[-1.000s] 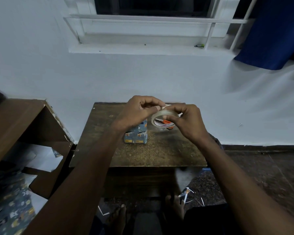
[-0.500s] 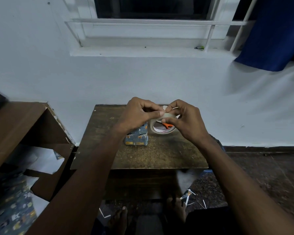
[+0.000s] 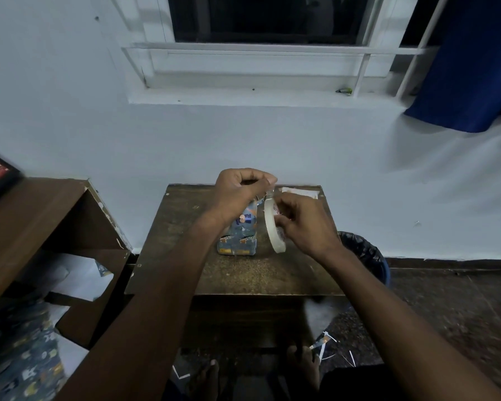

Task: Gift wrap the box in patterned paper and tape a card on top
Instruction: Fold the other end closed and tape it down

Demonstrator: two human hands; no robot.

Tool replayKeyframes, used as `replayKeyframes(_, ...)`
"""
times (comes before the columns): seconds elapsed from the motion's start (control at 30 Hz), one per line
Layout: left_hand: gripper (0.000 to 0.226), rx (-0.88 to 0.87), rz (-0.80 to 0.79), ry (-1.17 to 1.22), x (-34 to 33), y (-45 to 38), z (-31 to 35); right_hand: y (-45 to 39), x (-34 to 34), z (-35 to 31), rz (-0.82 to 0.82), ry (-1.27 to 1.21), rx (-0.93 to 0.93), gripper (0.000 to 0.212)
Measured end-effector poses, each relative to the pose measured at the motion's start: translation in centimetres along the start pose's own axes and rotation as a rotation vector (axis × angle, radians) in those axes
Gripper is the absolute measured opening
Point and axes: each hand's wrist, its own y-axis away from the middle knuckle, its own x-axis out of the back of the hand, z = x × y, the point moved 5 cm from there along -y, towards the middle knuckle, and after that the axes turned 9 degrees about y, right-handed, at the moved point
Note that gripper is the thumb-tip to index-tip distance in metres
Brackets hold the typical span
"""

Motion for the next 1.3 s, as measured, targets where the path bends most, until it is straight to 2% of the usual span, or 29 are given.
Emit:
replayKeyframes(0.1, 0.006, 0.015, 0.083, 0.081, 0.6, -0.3, 0.0, 0.2, -0.3, -0.7, 0.001, -0.098, 0.013, 0.039)
replayKeyframes(0.27, 0.013, 0.018, 0.05, 0.06, 0.5, -0.4, 0.1, 0.3, -1.1, -0.8, -0.004, -0.284, 0.023, 0.045)
replayKeyframes(0.57, 0.025, -0.004, -0.064, -0.106, 0.0, -0.1, 0.3, 0.2, 0.6, -0.3, 0.057, -0.297, -0.021, 0.048)
replayKeyframes(0.73, 0.041, 0.047, -0.103, -0.107, -0.2, 0.4, 0.7, 0.2, 0.5, -0.3, 0.064, -0.264, -0.026, 0.048)
replayKeyframes(1.03, 0.022, 0.005, -0.189, -0.043, 0.2, 0.3, 0.7, 0.4, 0.6, -0.8, 0.045, -0.359, -0.027, 0.047)
replayKeyframes(1.3, 0.025, -0.02, -0.186, -0.084, 0.2, 0.3, 0.7, 0.4, 0.1, -0.4, 0.063, -0.471, -0.06, 0.046)
